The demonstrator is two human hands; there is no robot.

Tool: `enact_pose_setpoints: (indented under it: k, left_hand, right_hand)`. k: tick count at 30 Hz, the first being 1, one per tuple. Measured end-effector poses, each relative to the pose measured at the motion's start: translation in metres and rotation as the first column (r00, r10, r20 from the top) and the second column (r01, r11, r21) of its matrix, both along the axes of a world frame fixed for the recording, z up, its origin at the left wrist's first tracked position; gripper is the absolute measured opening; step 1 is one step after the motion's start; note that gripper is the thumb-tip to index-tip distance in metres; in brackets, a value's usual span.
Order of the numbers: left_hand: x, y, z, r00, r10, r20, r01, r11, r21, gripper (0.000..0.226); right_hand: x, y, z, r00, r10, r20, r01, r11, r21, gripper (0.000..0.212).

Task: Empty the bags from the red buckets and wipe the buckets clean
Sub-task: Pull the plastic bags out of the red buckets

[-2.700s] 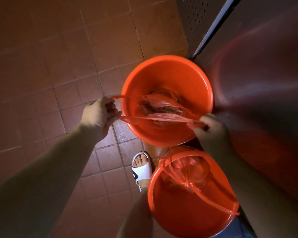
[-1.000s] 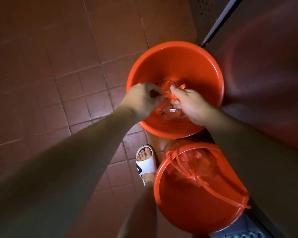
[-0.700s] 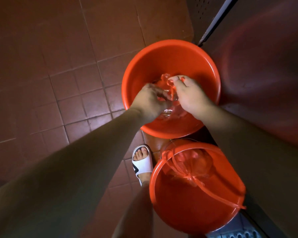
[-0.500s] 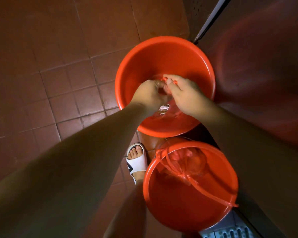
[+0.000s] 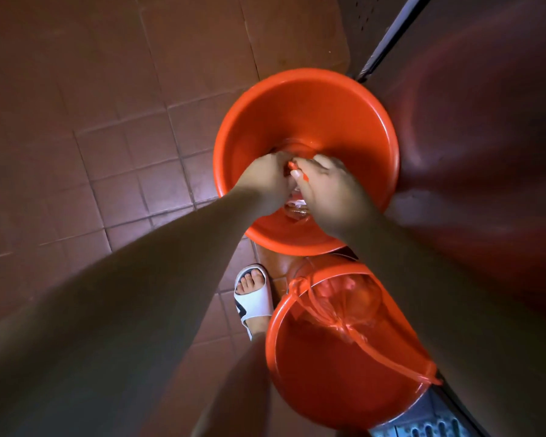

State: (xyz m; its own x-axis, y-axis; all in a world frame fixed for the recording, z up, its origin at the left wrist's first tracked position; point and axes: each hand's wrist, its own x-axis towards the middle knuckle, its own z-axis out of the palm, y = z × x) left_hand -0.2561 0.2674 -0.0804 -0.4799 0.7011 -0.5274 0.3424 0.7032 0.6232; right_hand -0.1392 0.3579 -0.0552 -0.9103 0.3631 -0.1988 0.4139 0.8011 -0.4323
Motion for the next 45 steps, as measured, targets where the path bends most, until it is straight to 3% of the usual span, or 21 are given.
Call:
enact_pose_setpoints:
  k: [5, 7, 9, 11, 13, 18, 20, 23, 28, 32, 37, 39, 41, 43, 45]
  left_hand:
    - [0.0, -0.001, 0.005, 0.959, 0.123, 0.255, -0.108, 0.991, -0.074, 0.028]
    - [-0.002, -0.002, 0.013, 0.854, 0.263, 0.449, -0.26, 0.963, -0.07, 0.016]
    - [-0.003, -0.004, 0.014, 0.799, 0.328, 0.505, -0.348, 0.936, -0.058, 0.02]
    - [-0.007, -0.007, 0.014, 0.917, 0.247, 0.313, -0.248, 0.968, -0.037, 0.025]
    - [-0.017, -0.012, 0.012, 0.979, 0.188, 0.077, -0.184, 0.981, -0.057, 0.026]
    - [-0.036, -0.032, 0.013, 0.973, 0.069, -0.218, -0.088, 0.993, -0.077, 0.032]
    - [-0.039, -0.039, 0.013, 0.953, 0.041, -0.302, -0.074, 0.992, -0.101, 0.026]
    - [-0.053, -0.055, 0.012, 0.93, 0.018, -0.368, -0.057, 0.994, -0.097, 0.019]
    - [-0.084, -0.087, 0.013, 0.901, -0.001, -0.434, -0.067, 0.988, -0.141, 0.021]
    - [-0.09, -0.1, 0.01, 0.897, 0.005, -0.441, -0.104, 0.974, -0.199, 0.022]
    - [-0.077, -0.092, 0.008, 0.903, 0.059, -0.426, -0.167, 0.961, -0.222, 0.022]
    - [-0.071, -0.087, 0.012, 0.911, 0.128, -0.392, -0.216, 0.958, -0.188, 0.026]
    - [-0.064, -0.082, 0.017, 0.935, 0.258, -0.245, -0.289, 0.952, -0.101, 0.03]
    - [-0.051, -0.073, 0.024, 0.907, 0.419, 0.031, -0.419, 0.908, 0.005, 0.028]
    - [-0.038, -0.061, 0.029, 0.781, 0.528, 0.334, -0.579, 0.813, 0.068, 0.024]
  right_hand:
    - [0.001, 0.004, -0.008, 0.999, -0.045, -0.015, 0.046, 0.997, 0.067, 0.031]
    - [0.001, 0.008, -0.011, 0.998, -0.06, 0.013, 0.06, 0.998, 0.032, 0.032]
    - [0.002, 0.01, -0.012, 0.998, -0.065, 0.021, 0.065, 0.998, 0.002, 0.032]
    - [0.002, 0.011, -0.01, 0.996, -0.088, 0.023, 0.089, 0.996, -0.029, 0.035]
    - [0.005, 0.014, -0.009, 0.992, -0.128, 0.015, 0.128, 0.991, -0.037, 0.038]
    - [0.025, 0.011, -0.002, 0.98, -0.187, 0.061, 0.189, 0.981, -0.031, 0.041]
    - [0.037, 0.004, 0.005, 0.972, -0.234, -0.031, 0.234, 0.972, -0.004, 0.035]
    - [0.06, 0.001, 0.014, 0.943, -0.269, -0.195, 0.294, 0.949, 0.116, 0.023]
    - [0.107, 0.021, 0.018, 0.9, -0.433, -0.039, 0.43, 0.9, -0.07, 0.051]
    - [0.125, 0.023, 0.013, 0.85, -0.526, -0.035, 0.518, 0.845, -0.137, 0.047]
    - [0.124, 0.015, -0.002, 0.693, -0.718, 0.066, 0.699, 0.647, -0.306, 0.047]
    - [0.121, 0.016, -0.005, 0.672, -0.737, 0.072, 0.715, 0.621, -0.321, 0.047]
    - [0.115, 0.014, -0.007, 0.698, -0.715, 0.035, 0.68, 0.647, -0.344, 0.046]
    - [0.107, 0.007, -0.008, 0.724, -0.689, 0.03, 0.635, 0.65, -0.418, 0.042]
    - [0.099, -0.001, -0.011, 0.746, -0.664, 0.049, 0.61, 0.653, -0.449, 0.039]
